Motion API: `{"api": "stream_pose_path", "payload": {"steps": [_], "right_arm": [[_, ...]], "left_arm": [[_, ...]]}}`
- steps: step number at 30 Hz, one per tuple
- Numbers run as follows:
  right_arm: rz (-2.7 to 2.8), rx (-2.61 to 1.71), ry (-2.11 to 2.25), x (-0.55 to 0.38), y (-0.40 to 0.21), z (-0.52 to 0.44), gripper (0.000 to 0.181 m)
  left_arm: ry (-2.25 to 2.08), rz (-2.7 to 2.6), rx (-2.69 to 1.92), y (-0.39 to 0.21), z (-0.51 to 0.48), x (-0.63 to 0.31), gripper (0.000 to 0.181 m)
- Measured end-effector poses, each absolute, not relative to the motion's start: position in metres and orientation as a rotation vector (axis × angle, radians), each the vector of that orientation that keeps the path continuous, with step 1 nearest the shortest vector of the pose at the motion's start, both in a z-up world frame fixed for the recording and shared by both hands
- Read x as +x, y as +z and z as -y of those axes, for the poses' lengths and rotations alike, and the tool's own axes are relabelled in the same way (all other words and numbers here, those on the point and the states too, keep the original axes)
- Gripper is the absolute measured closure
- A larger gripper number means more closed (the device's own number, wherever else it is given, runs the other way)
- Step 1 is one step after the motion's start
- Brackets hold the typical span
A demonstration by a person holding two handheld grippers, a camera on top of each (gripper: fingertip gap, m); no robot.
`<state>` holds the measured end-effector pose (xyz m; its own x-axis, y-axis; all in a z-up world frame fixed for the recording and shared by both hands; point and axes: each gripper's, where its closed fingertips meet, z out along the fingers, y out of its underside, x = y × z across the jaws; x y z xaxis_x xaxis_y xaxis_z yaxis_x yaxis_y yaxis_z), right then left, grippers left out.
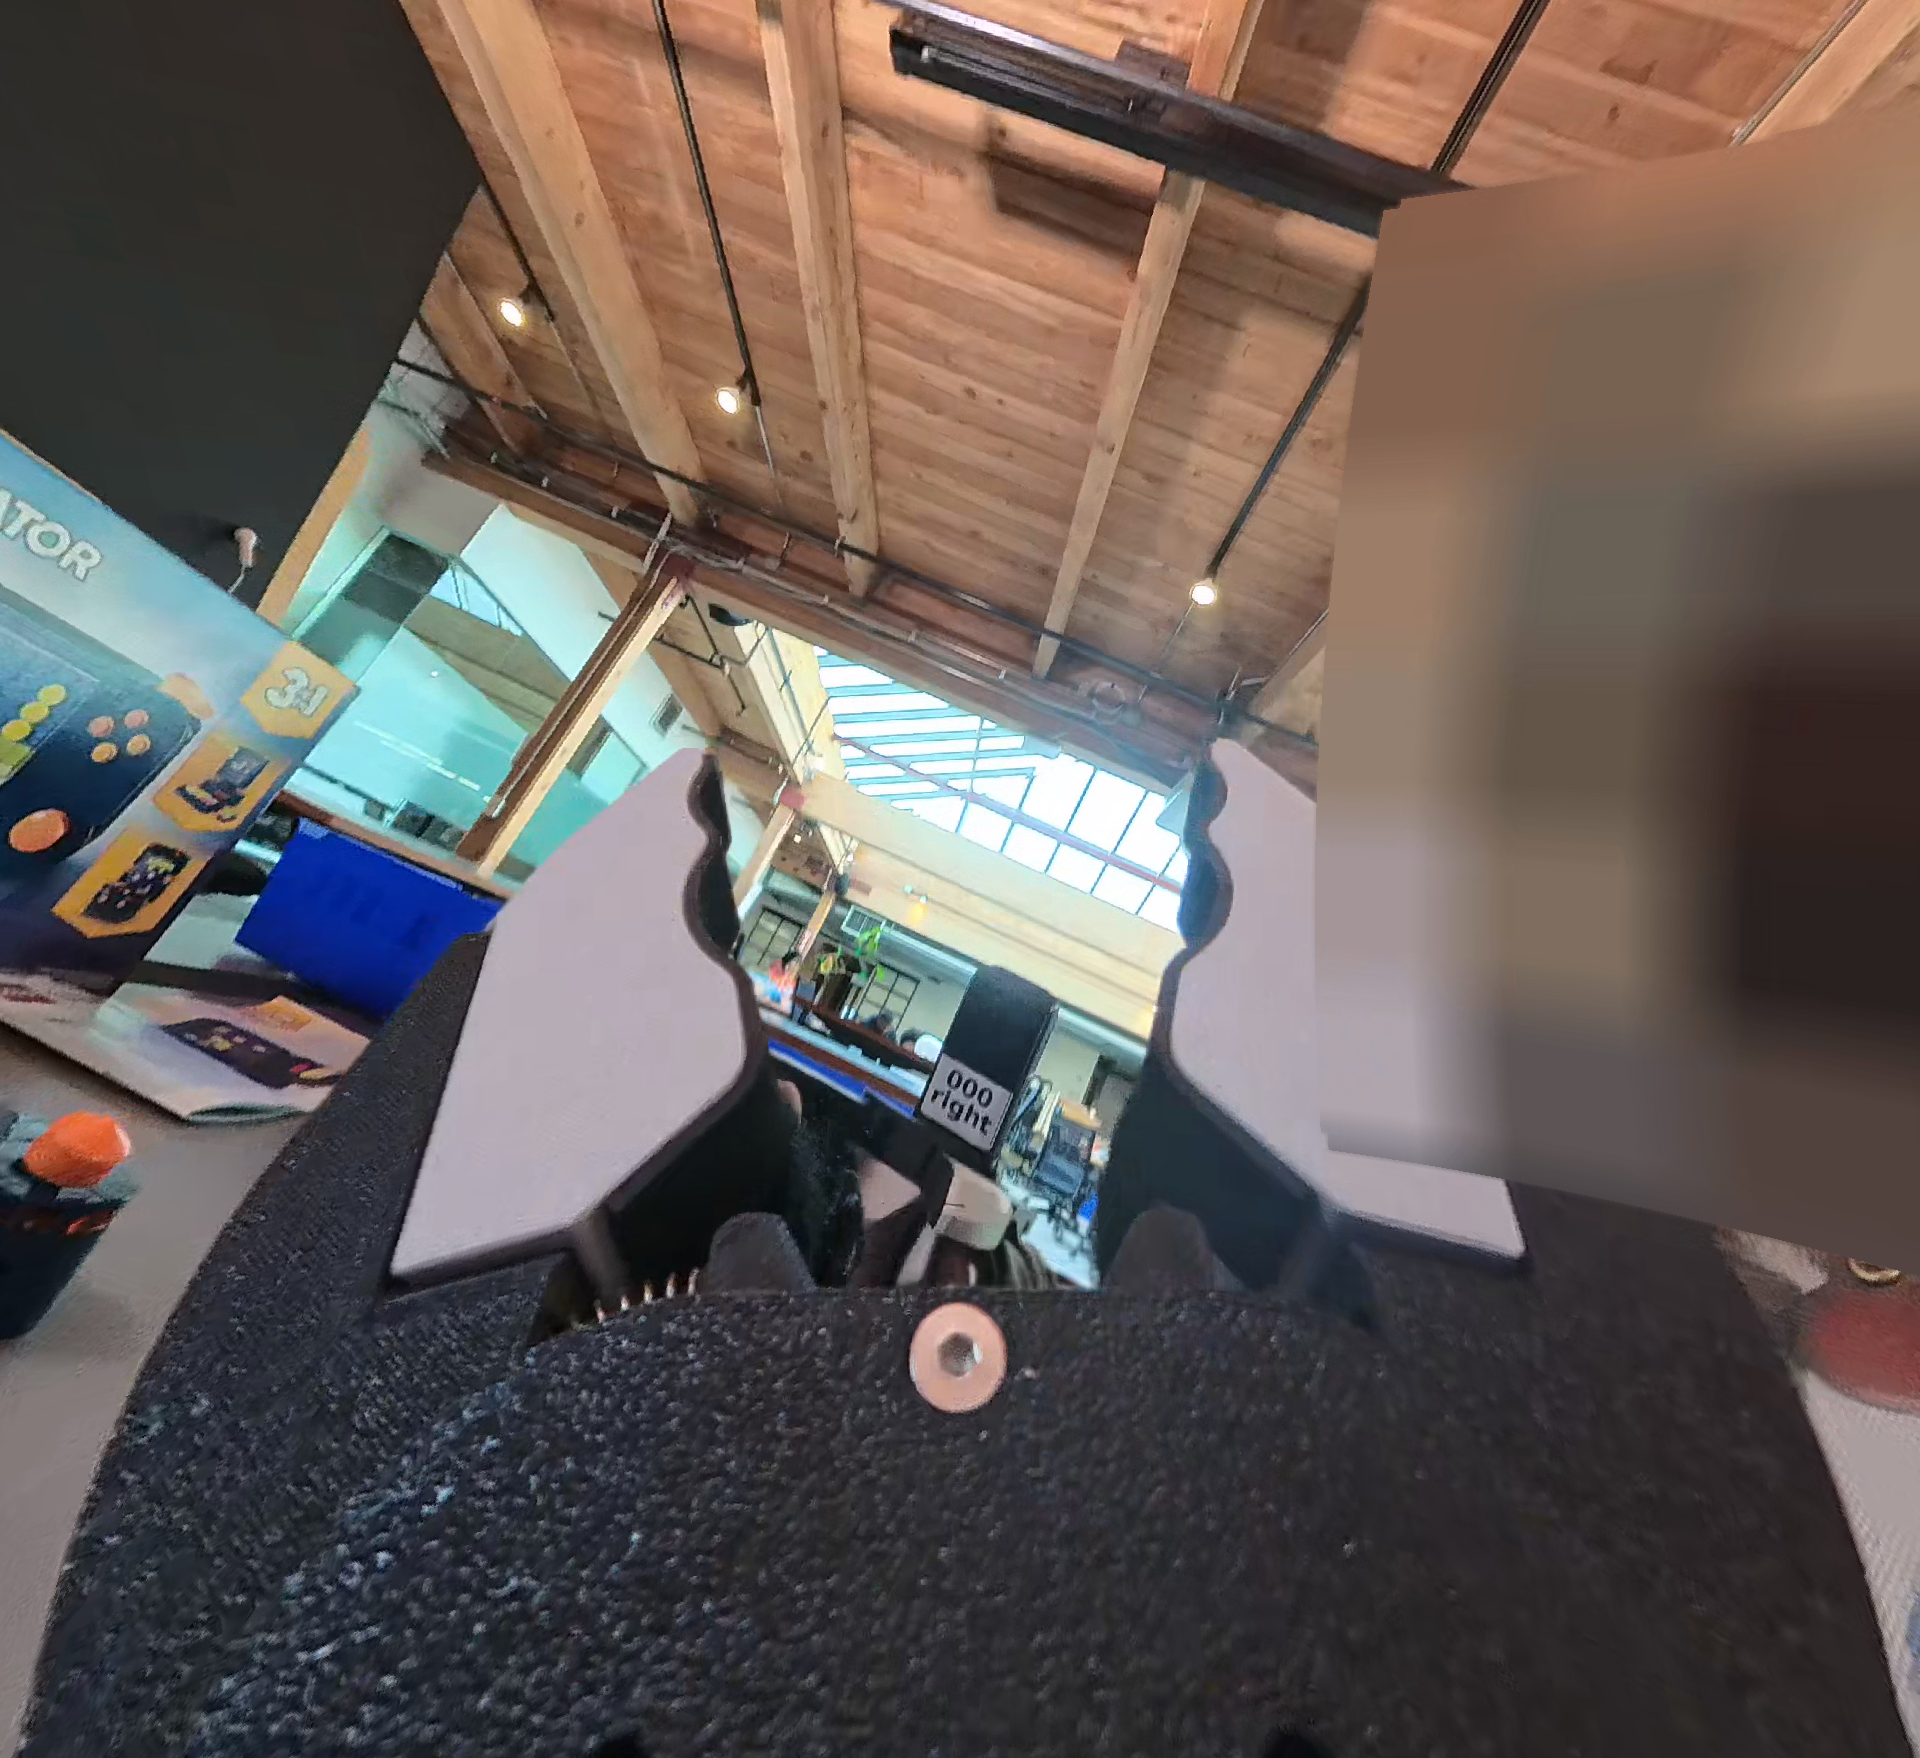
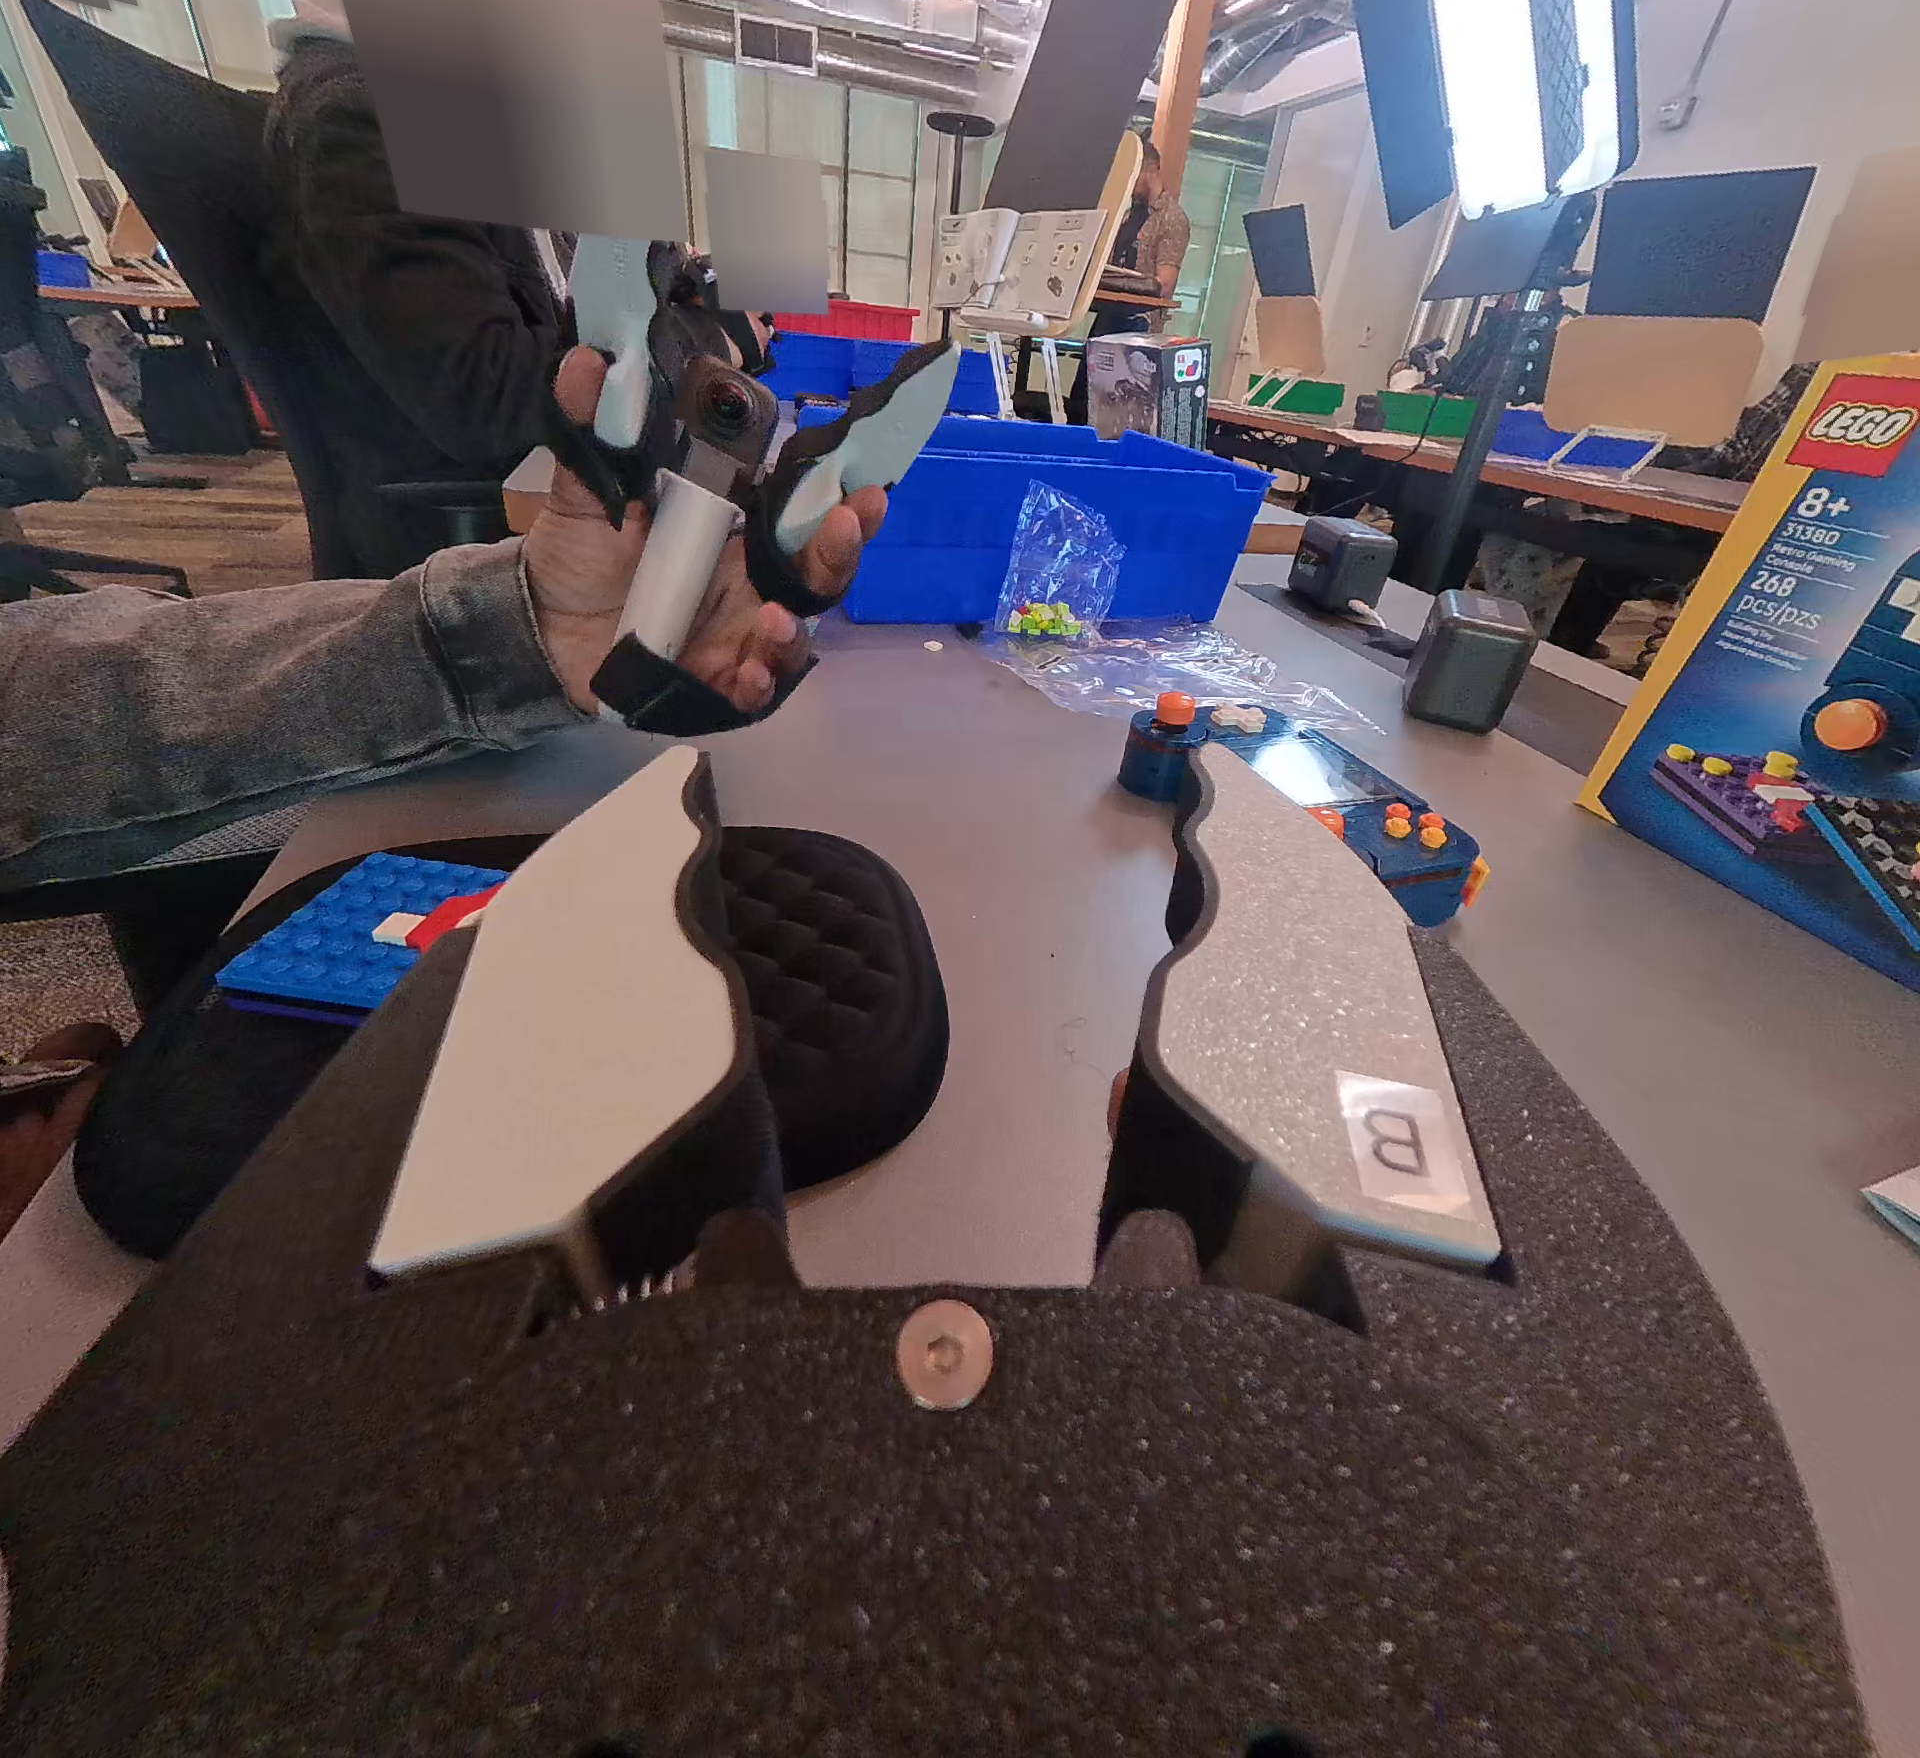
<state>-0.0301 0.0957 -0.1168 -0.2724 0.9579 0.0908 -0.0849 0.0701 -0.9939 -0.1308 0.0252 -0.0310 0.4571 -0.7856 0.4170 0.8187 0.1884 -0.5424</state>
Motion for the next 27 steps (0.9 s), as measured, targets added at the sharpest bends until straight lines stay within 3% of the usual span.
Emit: {"api": "stream_pose_path", "payload": {"steps": [27], "right_arm": [[1.43, -0.961, 1.428, -0.028, -0.119, -0.09, 0.101]], "left_arm": [[-0.843, -0.272, -1.081, -0.055, -0.032, -0.077, 0.103]]}}
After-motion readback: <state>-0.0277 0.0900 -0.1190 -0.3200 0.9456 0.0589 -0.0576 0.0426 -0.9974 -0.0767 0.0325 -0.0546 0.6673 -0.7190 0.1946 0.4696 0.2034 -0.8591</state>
